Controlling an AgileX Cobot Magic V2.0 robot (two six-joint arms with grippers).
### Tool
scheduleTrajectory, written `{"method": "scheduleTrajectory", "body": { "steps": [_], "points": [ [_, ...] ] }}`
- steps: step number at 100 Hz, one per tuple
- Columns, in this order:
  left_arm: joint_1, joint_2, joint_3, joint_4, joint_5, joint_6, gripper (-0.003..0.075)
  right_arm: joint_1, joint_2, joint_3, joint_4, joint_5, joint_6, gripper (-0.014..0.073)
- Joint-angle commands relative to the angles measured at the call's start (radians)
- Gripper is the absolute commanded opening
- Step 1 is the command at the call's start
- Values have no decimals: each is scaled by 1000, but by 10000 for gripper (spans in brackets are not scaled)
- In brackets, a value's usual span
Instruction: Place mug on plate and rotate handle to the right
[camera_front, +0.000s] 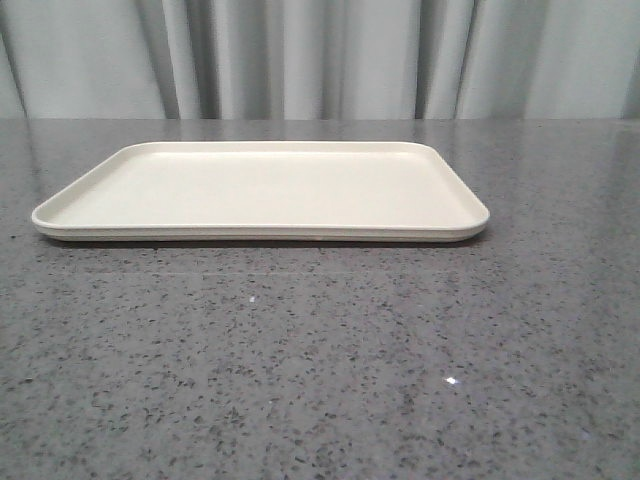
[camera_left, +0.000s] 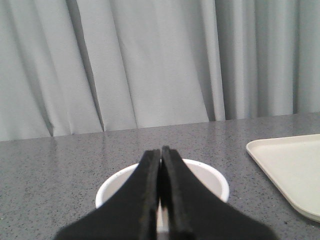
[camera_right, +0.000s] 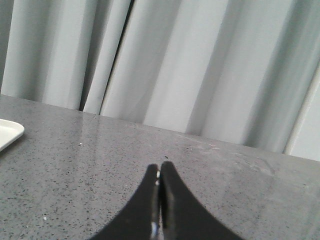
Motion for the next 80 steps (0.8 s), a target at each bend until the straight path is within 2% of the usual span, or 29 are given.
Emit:
{"method": "scheduleTrajectory", "body": {
  "steps": [1,80],
  "points": [
    [2,-29,9,-2,-81,-4,-20,-7,-21,0,-5,-87,-9,-62],
    [2,-29,9,-2,-89,-4,-20,-7,-21,0,-5,-111,-9,-62]
  ]
}}
